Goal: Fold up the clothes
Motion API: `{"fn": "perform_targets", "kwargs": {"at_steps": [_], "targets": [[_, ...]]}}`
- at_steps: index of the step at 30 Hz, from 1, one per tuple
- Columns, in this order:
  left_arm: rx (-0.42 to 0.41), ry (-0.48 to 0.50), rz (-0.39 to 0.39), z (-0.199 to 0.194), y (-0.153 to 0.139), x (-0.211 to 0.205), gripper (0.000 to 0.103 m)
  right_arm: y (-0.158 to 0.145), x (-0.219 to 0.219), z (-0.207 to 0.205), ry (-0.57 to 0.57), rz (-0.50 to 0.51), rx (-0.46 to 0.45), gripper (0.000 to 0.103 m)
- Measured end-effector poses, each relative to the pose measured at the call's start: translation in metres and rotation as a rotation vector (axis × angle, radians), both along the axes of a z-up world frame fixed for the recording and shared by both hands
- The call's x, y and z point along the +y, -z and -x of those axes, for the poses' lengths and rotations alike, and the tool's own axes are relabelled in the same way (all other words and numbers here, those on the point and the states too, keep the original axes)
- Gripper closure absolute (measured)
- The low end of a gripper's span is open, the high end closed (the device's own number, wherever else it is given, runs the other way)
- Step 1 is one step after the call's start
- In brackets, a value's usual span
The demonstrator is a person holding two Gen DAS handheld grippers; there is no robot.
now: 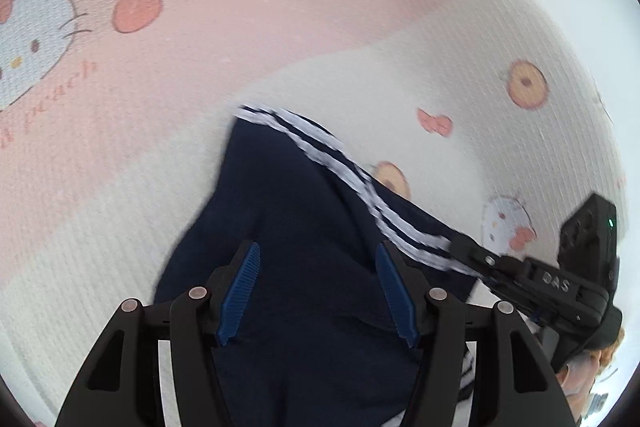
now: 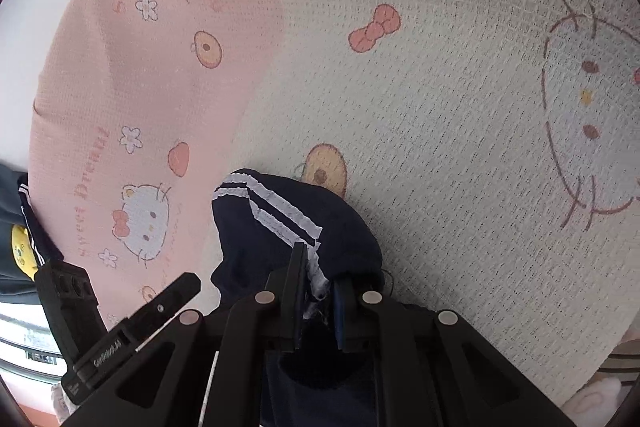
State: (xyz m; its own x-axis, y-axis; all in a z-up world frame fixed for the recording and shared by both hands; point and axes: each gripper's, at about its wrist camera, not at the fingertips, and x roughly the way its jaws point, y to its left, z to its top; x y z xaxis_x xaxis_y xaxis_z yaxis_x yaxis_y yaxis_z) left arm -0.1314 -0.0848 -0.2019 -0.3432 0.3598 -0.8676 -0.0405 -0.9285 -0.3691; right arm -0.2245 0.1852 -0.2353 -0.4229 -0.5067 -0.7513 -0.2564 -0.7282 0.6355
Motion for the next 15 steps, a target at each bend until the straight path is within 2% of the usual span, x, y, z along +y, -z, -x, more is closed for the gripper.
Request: {"fn": "perform_targets", "kwargs": {"at_steps": [9, 12, 15], "targets": [[-0.052, -0.044, 0.031, 0.065, 0.019, -0.021, 0.045, -0.005, -0.001, 0.010, -0.065, -0.100, -0.022, 0.093], [-0.071, -0.045, 0.060, 0.083, 0.027, -0.022, 0.045, -0.005, 0.000, 0.015, -0.090, -0.104, -0.038, 0.093], [-0.095, -0.047, 0.049, 0.096, 0.034, -0.024, 0.045, -0.004, 0.000, 0.017, -0.121, -0.094, -0.056, 0.092]]}}
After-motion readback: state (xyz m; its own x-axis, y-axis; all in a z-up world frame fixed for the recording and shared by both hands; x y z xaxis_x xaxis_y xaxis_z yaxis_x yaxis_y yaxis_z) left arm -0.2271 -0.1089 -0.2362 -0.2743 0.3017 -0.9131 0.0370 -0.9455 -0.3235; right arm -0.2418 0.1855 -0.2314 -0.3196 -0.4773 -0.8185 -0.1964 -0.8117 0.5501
